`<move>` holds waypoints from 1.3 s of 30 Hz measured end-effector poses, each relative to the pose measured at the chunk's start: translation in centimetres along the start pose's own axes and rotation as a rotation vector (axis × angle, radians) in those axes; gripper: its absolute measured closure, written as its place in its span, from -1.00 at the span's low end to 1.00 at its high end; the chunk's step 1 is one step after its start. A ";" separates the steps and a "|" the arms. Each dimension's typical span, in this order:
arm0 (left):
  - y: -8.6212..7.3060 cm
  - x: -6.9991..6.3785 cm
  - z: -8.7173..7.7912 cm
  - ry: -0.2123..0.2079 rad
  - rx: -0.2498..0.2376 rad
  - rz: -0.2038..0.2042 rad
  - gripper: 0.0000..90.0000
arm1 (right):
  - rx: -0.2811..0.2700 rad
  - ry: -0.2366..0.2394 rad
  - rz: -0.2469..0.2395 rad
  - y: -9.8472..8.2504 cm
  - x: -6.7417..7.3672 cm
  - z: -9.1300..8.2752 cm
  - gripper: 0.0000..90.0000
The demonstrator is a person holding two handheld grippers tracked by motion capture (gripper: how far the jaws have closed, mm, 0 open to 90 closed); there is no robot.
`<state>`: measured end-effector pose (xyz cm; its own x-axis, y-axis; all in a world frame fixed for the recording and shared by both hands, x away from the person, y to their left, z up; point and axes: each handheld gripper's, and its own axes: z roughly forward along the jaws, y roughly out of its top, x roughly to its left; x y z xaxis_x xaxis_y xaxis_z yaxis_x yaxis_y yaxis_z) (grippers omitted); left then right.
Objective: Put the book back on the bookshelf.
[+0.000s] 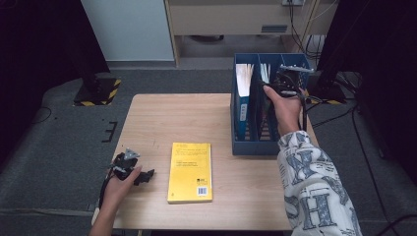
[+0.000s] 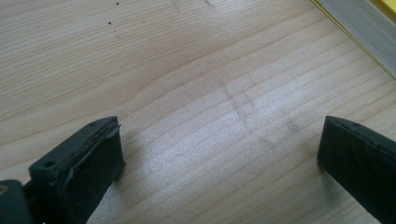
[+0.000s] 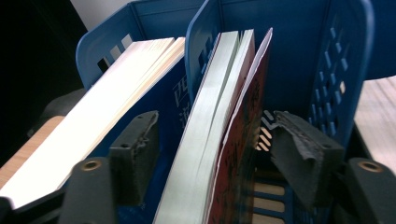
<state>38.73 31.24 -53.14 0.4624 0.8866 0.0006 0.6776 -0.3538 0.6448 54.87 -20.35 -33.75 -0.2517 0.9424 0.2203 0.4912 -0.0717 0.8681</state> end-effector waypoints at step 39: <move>-0.1 -0.1 0.0 0.002 -0.007 -0.002 -1.00 | 0.003 0.133 -0.187 -4.5 2.3 -7.7 -0.73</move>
<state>38.67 31.19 -53.19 0.4600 0.8879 0.0010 0.6744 -0.3501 0.6501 45.69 -20.40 -33.78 -0.4464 0.8878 0.1123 0.4276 0.1013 0.8983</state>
